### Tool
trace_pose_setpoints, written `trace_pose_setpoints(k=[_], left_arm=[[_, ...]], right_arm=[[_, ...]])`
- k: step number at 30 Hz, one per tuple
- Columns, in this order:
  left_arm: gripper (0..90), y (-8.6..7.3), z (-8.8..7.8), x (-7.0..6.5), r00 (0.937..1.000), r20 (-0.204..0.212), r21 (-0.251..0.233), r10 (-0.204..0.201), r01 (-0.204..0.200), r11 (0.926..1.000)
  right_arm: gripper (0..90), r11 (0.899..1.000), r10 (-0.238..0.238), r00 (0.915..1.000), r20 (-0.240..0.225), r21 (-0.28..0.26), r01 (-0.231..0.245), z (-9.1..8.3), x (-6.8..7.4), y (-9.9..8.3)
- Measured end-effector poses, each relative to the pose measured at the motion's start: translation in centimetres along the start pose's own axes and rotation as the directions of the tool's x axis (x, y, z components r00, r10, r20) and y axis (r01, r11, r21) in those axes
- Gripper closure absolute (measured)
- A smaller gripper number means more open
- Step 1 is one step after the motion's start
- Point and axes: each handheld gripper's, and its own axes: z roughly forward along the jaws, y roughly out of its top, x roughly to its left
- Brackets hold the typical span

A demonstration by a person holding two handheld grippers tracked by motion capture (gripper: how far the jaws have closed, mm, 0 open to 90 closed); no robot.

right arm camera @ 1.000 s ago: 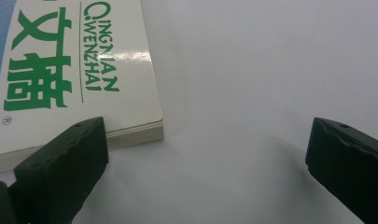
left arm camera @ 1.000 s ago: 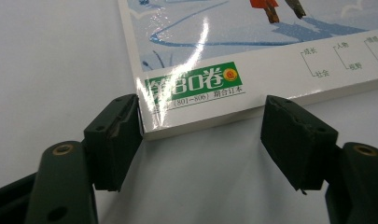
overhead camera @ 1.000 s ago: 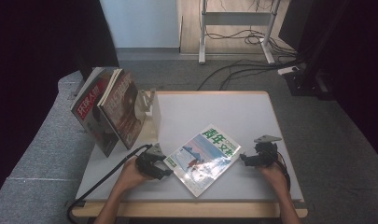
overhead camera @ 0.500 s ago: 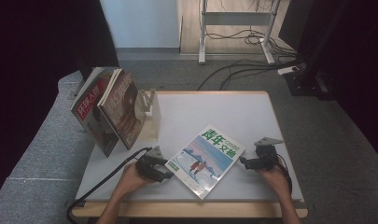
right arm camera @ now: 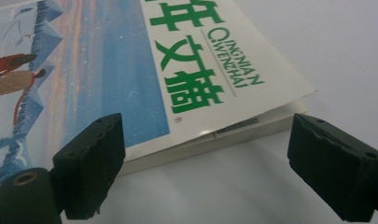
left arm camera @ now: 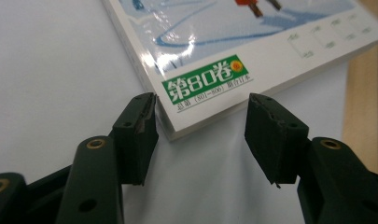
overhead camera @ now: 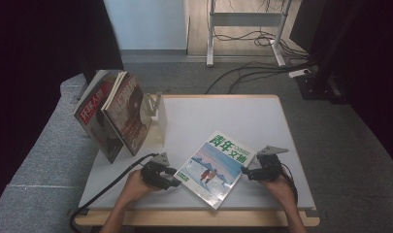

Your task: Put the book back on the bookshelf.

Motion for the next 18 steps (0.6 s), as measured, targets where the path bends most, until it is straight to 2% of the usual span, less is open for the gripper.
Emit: trace_pose_setpoints(k=[3,6,8,10,13,14,16,18], left_arm=[[40.0,-0.1,-0.6,0.5,0.9987,-0.050,0.005,0.002,-0.001,1.0000],[33.7,-0.1,-0.8,1.2,0.9929,-0.117,-0.009,-0.021,0.020,0.9998],[29.9,-0.1,-0.7,1.7,0.9896,-0.136,-0.024,-0.046,0.043,0.9988],[23.3,-0.1,-0.6,2.1,0.9892,-0.129,-0.029,-0.070,0.067,0.9973],[14.8,-0.1,-0.6,2.3,0.9847,-0.156,-0.031,-0.078,0.074,0.9968],[14.4,-0.2,-0.7,2.5,0.9836,-0.159,-0.041,-0.086,0.080,0.9959],[15.4,-0.2,-0.6,2.7,0.9756,-0.197,-0.044,-0.097,0.090,0.9950],[14.4,-0.3,-0.5,3.0,0.9764,-0.185,-0.052,-0.112,0.104,0.9931]], right_arm=[[12.4,1.000,0.006,0.9999,-0.011,0.007,-0.006,0.3,0.2,-0.1],[12.3,1.000,0.019,0.9995,-0.026,0.006,-0.019,0.5,0.2,-0.3],[12.1,1.000,0.030,0.9988,-0.038,0.006,-0.030,0.7,0.3,-0.3],[10.0,1.000,0.030,0.9987,-0.042,0.009,-0.029,0.8,0.4,-0.3],[6.1,0.999,0.030,0.9986,-0.043,0.019,-0.029,1.0,0.5,-0.2],[5.0,0.999,0.029,0.9986,-0.044,0.022,-0.028,1.1,0.5,-0.2],[2.8,0.999,0.027,0.9987,-0.043,0.027,-0.026,1.2,0.7,-0.1],[1.5,0.999,0.023,0.9989,-0.040,0.031,-0.022,1.3,0.8,-0.1]])
